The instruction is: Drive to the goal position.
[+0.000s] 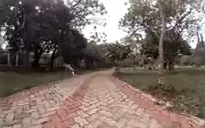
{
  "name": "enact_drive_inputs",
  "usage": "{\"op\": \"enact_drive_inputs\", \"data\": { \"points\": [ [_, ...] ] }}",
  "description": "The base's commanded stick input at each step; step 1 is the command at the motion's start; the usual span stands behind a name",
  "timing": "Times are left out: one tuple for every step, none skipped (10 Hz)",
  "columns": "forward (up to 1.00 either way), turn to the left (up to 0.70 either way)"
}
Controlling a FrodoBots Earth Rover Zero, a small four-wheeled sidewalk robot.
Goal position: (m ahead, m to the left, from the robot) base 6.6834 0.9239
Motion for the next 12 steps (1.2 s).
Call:
{"op": "enact_drive_inputs", "data": {
  "points": [
    [0.7,0.01],
    [0.7,0.01],
    [0.7,0.01],
    [0.7,0.01],
    [0.7,0.01],
    [0.7,0.01],
    [0.7,0.01],
    [0.7,0.01],
    [0.7,0.01],
    [0.7,0.01],
    [0.7,0.01],
    [0.7,0.01]
  ]
}}
